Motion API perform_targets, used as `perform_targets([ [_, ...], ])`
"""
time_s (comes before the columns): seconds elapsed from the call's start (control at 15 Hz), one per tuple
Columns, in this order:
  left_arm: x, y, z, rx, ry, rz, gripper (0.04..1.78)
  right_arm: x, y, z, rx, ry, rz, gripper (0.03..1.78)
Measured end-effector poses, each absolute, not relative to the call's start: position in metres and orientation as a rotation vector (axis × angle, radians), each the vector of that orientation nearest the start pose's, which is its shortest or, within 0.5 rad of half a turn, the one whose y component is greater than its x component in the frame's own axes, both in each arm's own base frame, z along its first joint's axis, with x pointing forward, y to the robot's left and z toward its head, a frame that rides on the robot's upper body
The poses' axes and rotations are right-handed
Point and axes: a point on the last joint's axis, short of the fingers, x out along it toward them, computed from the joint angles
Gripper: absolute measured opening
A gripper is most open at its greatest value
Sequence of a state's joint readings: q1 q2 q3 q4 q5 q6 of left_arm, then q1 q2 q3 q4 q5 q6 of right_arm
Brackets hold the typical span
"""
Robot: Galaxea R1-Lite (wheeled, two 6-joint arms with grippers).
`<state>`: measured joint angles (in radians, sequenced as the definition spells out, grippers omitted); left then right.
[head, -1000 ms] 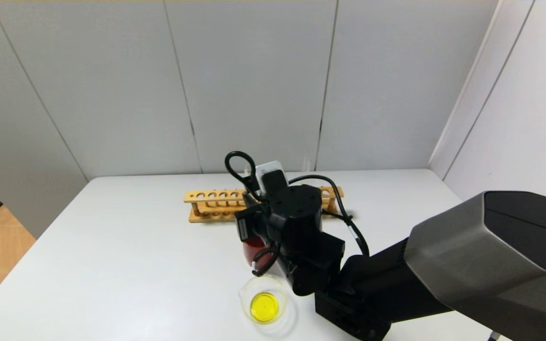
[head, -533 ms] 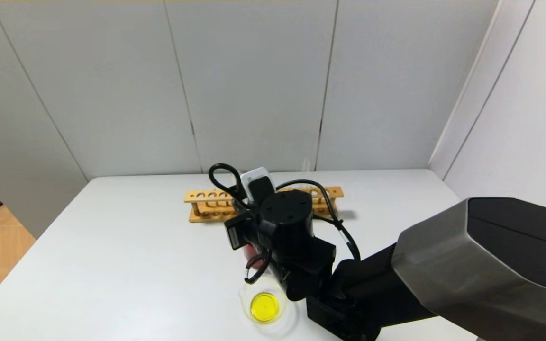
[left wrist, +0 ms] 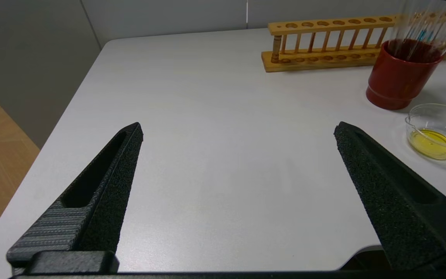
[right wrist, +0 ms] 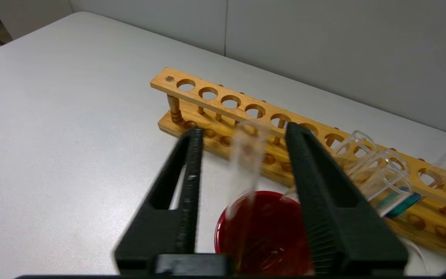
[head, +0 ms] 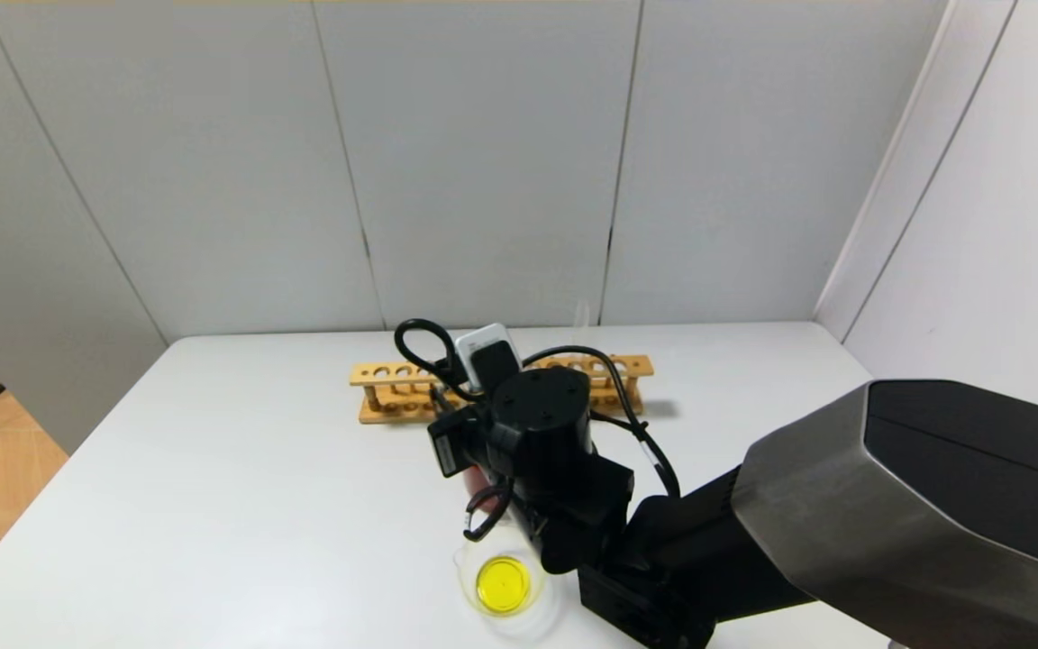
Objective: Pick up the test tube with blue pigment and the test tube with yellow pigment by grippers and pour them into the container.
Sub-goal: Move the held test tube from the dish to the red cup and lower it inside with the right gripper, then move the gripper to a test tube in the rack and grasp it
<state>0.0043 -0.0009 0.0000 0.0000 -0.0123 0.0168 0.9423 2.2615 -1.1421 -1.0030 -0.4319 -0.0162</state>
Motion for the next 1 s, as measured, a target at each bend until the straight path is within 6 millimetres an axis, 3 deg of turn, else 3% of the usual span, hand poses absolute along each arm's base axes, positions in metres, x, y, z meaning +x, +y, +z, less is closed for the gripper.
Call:
perform_targets([
  [0.2,-0.023,0.0,0.075,0.017,0.0,-0.008,1.75,0.263,0.346,0.096,-0.105,0.061,0.51,1.44],
  [0.4,-0.023,0.0,0.075,0.018,0.0,-0.008,1.75,0.263,0.345,0.099,-0.098,0.035,0.51,1.7],
  [0.53,-0.023,0.0,0.075,0.018,0.0,-0.008,1.75,0.263,0.344,0.105,-0.097,0.019,0.51,1.75],
  [0.73,-0.023,0.0,0.075,0.018,-0.001,-0.009,1.75,0.259,0.336,0.129,-0.087,-0.026,0.503,1.75],
  [1.0,-0.023,0.0,0.075,0.018,0.0,-0.008,1.75,0.245,0.305,0.164,-0.116,-0.03,0.49,1.75],
])
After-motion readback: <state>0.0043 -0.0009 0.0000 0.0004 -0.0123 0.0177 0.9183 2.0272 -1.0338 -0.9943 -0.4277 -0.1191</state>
